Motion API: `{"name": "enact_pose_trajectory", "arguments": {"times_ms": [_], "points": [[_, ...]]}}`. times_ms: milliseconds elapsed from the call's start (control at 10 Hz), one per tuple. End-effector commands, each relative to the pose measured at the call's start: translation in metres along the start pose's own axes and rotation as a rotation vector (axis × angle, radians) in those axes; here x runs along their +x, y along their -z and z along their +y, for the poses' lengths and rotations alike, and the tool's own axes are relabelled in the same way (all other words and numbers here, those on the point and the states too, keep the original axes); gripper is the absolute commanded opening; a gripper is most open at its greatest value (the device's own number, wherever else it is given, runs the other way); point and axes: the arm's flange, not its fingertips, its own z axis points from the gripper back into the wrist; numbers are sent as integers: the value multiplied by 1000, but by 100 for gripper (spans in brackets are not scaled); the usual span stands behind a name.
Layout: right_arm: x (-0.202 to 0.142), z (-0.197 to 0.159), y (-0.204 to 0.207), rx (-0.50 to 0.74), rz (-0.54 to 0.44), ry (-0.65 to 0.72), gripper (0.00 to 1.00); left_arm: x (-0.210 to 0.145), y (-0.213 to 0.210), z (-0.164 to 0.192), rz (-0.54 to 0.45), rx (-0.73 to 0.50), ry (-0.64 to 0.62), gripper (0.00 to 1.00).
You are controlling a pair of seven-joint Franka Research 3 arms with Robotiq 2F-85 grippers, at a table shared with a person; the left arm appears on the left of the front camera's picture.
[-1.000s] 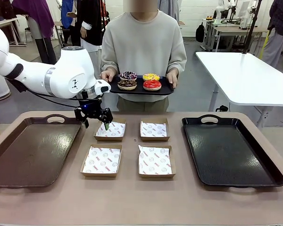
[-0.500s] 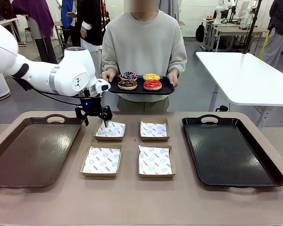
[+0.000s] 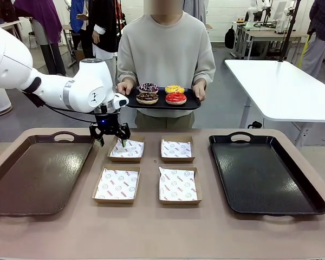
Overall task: Individually package the donuts and arrange them on the tray.
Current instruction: Pick up one Paper togo box.
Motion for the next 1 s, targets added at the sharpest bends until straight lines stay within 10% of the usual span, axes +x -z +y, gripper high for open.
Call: {"name": "enact_pose_trajectory", "arguments": {"times_ms": [0, 100, 200, 400, 500, 900], "points": [[-1, 0, -1, 14, -3, -7, 100, 6, -4, -3, -7, 46, -15, 43], [-1, 0, -1, 14, -3, -7, 100, 6, -5, -3, -8, 43, -19, 36], [-1, 0, -1, 14, -3, -7, 100, 6, -5, -2, -4, 43, -19, 0], [-1, 0, -1, 14, -3, -7, 100, 5, -5, -2, 4, 40, -17, 0], [-1, 0, -1, 14, -3, -7, 100, 5, -3, -2, 10, 41, -15, 15], [-1, 0, -1, 14, -3, -7, 100, 4, -2, -2, 17, 35, -14, 0]]}}
